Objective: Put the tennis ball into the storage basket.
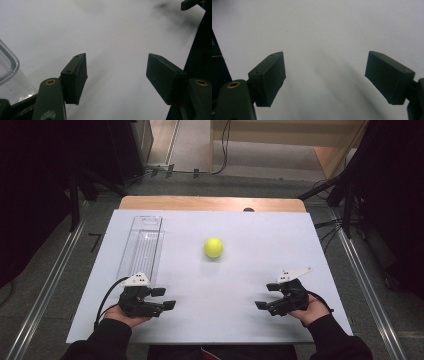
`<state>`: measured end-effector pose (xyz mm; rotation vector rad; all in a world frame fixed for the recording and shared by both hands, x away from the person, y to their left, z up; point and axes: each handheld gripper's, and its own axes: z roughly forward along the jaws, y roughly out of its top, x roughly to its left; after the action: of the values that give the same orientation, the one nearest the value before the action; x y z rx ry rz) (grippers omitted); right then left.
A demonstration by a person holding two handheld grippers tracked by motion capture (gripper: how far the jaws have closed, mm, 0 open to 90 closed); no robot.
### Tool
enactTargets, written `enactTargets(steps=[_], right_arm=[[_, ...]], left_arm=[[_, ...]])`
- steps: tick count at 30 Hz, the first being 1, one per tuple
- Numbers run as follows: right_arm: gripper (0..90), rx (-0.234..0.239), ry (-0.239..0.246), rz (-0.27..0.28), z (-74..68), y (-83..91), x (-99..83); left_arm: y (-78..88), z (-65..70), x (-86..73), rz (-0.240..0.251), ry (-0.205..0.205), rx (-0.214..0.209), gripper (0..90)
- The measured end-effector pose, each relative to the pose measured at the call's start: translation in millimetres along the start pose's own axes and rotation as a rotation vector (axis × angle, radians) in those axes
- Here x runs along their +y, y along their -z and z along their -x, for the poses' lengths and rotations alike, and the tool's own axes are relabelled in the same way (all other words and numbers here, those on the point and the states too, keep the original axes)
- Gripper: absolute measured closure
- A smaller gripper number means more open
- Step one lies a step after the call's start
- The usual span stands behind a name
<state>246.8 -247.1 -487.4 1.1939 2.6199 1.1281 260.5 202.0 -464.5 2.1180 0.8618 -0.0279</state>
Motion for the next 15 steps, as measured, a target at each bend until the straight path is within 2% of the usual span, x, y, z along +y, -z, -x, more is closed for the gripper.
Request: enactTargets(steps=[7, 15], right_arm=[[14.8, 0.008, -0.002, -0.006, 4.6, -4.0, 1.5], [14.8, 0.020, -0.005, 0.000, 5.6, -3.3, 0.5]], left_arm=[[-1.9, 0.0, 1.9, -0.012, 0.015, -0.005, 32.1], [-1.8, 0.3, 1.6, -0.016, 0.011, -0.005, 32.1]])
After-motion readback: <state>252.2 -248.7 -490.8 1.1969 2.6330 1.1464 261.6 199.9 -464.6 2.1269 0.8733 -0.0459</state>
